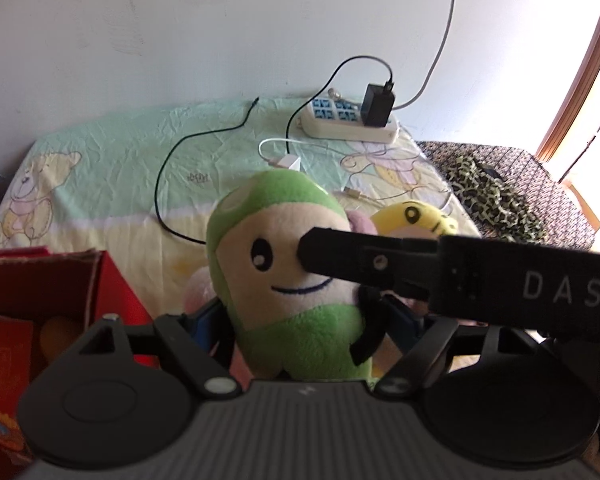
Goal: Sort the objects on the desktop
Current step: 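Lift the green-and-white plush off the bed with both grippers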
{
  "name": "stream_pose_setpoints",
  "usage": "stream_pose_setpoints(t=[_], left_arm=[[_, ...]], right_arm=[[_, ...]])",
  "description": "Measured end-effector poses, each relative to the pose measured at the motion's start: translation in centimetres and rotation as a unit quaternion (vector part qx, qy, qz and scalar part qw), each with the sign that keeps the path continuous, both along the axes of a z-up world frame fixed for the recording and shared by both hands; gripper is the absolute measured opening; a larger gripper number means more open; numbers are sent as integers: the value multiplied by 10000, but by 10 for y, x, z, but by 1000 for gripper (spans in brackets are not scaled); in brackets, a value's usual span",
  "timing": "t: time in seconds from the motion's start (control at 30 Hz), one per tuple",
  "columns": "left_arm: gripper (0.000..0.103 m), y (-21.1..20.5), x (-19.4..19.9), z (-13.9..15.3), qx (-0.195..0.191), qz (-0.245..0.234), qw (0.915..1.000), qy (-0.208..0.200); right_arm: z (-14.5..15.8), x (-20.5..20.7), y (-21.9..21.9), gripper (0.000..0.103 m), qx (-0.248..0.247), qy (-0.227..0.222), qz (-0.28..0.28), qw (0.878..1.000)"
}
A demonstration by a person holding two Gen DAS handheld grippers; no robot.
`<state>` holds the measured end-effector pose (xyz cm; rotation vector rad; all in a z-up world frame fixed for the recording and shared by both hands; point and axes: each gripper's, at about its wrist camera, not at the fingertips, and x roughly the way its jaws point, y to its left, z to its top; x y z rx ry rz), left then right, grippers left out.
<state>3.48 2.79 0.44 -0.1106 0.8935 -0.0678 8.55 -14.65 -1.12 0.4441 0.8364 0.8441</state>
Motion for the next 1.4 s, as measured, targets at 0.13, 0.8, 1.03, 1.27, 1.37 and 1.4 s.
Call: stream_pose_setpoints(t=[0.13, 0.8, 1.03, 1.27, 1.37, 1.4], left_arm=[[81, -2, -23, 12, -1, 55, 9999, -134], [81, -12, -125, 17, -110, -397, 9990, -199], [81, -1, -132, 7, -247, -1036, 9943, 23], [81, 32, -136, 14, -381, -1609, 9862, -39], [81, 45, -134, 24, -406, -1780, 9830, -173], [81, 49, -133, 28, -419, -1821, 9821, -238]], right_arm=[[6, -17, -6, 42, 91, -2, 95, 9999], [3, -105, -26, 42, 84, 487, 152, 9987], [-9, -135, -20, 42, 62, 796, -475, 9957], [4, -156, 2, 42, 195, 716, -1031, 9919], [14, -163, 15, 42, 243, 520, -1235, 9907], [17, -165, 20, 42, 276, 444, -1286, 9903]])
